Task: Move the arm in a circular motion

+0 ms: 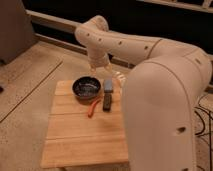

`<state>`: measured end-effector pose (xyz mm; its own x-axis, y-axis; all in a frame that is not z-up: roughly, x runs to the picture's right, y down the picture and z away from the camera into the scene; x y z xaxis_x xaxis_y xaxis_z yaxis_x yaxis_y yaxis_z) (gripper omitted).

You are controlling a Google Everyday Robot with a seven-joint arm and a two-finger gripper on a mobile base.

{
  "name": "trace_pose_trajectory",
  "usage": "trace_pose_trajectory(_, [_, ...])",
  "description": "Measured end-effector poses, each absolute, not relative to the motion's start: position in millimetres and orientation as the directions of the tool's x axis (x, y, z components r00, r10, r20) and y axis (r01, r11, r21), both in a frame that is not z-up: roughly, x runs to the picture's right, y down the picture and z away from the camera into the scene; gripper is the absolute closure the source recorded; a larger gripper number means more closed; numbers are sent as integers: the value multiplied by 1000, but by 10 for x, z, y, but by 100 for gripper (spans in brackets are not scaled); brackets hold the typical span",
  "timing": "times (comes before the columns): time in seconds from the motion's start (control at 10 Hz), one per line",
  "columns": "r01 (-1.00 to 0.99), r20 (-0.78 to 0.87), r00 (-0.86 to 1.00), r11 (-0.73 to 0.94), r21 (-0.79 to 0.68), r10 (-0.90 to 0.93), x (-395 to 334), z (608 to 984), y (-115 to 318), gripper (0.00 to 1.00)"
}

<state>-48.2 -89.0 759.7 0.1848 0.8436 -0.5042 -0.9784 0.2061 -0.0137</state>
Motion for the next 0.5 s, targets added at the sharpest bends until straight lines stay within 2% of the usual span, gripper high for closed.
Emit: trace_pose_trajectory(0.5, [-940, -466, 338, 318, -124, 818, -1188, 7611, -752, 35])
